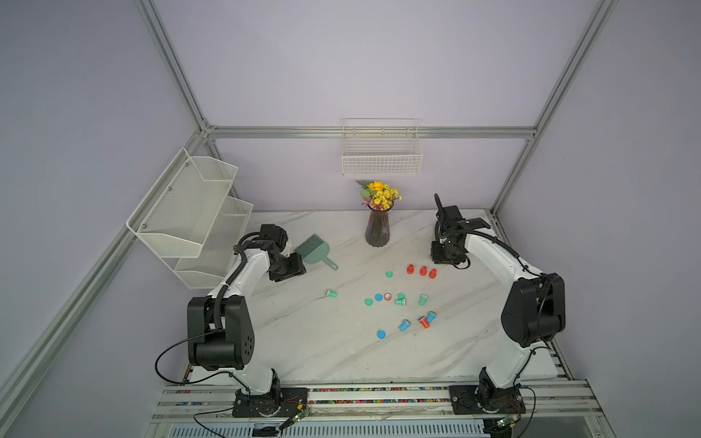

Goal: Close the stamp cap
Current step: Place the stamp at the center of the board, then pick up the stamp from the center of the board.

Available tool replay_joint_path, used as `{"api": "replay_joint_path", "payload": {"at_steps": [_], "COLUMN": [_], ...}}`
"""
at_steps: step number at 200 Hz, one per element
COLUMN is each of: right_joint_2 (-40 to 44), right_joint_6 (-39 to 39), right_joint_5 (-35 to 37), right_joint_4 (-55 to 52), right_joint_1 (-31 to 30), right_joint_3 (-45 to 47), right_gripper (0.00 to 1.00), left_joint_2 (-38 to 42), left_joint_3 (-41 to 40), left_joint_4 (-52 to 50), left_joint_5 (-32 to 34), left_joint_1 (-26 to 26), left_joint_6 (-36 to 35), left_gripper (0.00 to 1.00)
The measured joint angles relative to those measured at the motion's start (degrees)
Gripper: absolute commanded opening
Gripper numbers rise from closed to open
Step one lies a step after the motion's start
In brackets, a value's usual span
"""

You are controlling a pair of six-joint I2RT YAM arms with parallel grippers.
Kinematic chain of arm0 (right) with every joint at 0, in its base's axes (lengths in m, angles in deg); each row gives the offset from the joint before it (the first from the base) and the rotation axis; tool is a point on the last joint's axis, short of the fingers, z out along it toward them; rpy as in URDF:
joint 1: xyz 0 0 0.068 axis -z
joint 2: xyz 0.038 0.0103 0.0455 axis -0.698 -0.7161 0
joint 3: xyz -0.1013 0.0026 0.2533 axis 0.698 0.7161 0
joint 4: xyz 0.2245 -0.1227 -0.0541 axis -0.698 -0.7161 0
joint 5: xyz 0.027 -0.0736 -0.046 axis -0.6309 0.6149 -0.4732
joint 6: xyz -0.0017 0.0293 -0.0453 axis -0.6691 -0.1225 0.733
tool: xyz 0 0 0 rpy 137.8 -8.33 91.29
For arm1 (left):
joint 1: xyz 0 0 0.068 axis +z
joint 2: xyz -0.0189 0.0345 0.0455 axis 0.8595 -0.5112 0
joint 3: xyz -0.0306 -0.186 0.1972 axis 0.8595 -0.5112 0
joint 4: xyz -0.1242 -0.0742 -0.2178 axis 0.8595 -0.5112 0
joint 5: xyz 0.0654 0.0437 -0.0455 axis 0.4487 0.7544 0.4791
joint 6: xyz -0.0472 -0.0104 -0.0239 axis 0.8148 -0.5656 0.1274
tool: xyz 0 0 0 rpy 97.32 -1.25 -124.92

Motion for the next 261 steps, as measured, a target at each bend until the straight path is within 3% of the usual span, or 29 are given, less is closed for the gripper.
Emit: {"api": "replay_joint_path", "payload": {"at_steps": [38,85,149,261], "right_joint_2": [9.7,15.9,20.0,13.5], "right_joint_6": [-3.0,-11.0,-19.7,-14.4], "right_joint_5": [-0.3,-0.9,-2.7,0.0], "right_joint_4": [-2.1,-3.0,1.9,9.5], "right_joint_1": [-8.6,-18.8,-20.7,-23.0], "right_joint_3": [10.9,23.1,32.8,35.1], "right_gripper": [0.34,0.36,0.37,0.31], "left_joint_2": [0.0,0.0,0.0,-0.2], "left_joint_3": [0.0,0.0,0.0,0.0], "left_joint_4": [0.0,0.0,0.0,0.0], "left_joint_5": [-0.2,-0.5,-0.9,-1.0], "left_joint_1": [0.0,0.0,0.0,0.0], "left_joint_6": [0.0,0.0,0.0,0.0], "left_gripper": [0.59,0.59,0.59,0.59]}}
